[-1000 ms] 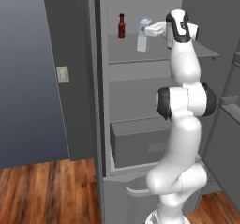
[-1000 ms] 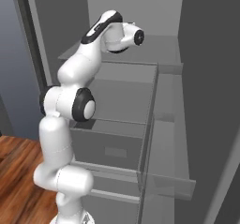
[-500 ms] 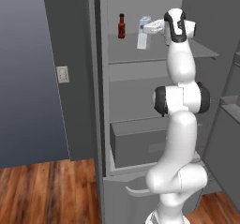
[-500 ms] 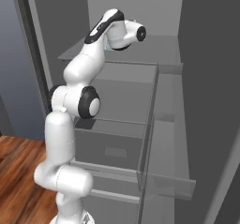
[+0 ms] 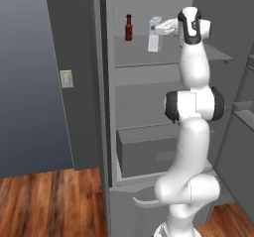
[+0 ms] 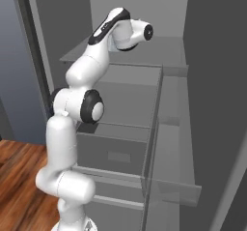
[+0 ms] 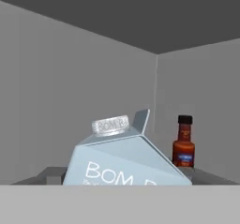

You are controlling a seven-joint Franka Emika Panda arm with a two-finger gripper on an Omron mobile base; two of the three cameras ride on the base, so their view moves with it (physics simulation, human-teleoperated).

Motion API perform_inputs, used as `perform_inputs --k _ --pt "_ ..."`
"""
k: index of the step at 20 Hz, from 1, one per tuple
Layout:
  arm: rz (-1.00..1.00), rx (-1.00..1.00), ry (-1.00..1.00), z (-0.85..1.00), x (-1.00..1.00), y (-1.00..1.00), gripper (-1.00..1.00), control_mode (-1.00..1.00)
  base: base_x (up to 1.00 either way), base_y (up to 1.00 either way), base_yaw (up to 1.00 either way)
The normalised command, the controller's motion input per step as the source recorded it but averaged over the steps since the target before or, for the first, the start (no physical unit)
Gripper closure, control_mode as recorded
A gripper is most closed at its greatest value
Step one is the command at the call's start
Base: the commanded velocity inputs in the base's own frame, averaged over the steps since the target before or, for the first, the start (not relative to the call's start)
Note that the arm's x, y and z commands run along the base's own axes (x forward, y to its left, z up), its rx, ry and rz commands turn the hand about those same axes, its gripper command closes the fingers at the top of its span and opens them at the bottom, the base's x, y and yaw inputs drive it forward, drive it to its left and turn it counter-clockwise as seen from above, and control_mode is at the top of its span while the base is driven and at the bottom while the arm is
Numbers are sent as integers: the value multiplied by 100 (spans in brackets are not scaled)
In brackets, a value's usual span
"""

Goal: Take out the milk from the fridge and place it on the tray on the counter. Then take the sugar cube near the tray and place it in the tray.

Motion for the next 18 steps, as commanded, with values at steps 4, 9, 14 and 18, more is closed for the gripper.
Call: perform_inputs --k 4,9,14,18 --pt "2 -18 -38 0 -100 46 100 -100 0 0 0" --pt "0 -22 -35 0 -100 79 100 -100 0 0 0" --pt "-9 -8 -23 32 -100 21 100 -100 0 0 0" --pt "-13 0 -6 73 -100 -10 100 -100 0 0 0"
